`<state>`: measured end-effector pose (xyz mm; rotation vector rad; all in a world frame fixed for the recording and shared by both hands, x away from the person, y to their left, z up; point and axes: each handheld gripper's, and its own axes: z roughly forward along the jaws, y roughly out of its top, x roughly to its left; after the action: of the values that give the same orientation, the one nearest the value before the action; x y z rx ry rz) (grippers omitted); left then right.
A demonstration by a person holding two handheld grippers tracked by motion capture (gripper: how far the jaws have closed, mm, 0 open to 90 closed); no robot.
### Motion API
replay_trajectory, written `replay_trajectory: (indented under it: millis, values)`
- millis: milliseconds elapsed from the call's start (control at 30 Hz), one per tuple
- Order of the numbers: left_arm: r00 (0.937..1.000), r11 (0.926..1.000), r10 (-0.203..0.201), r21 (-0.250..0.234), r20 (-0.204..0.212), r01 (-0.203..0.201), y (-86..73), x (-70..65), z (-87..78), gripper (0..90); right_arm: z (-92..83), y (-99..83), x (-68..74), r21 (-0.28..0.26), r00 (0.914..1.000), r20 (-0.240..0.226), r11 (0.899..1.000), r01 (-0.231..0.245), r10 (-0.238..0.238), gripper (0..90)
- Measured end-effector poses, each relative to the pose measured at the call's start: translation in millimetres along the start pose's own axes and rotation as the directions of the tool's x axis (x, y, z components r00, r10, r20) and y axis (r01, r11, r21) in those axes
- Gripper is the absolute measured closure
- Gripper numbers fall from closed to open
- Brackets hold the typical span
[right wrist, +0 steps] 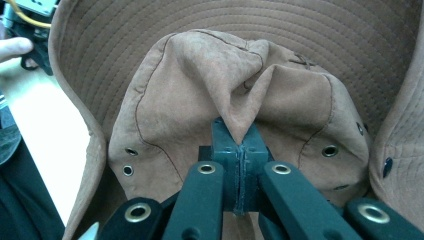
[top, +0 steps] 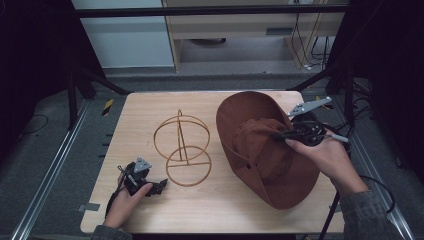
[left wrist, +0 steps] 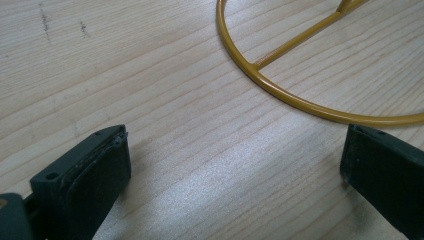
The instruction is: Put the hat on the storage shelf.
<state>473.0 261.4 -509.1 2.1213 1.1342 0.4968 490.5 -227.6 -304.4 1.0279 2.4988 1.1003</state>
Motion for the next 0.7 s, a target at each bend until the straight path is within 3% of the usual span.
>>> replay_trajectory:
  millis: [300, 700]
  values:
    - [1.0, 1.0, 0.0, 0.0, 0.001, 0.0, 0.0, -0.1, 0.0, 0.0, -12.8, 1.5, 7.5, -0.032, 0.9999, -0.008, 0.999, 0.013, -0.014, 89.4]
    - [1.0, 1.0, -0.003, -0.002, 0.002, 0.003, -0.1, -0.4, 0.1, 0.0, -32.0, 34.1, 28.0, -0.038, 0.9971, 0.008, 0.996, 0.075, -0.075, 89.4]
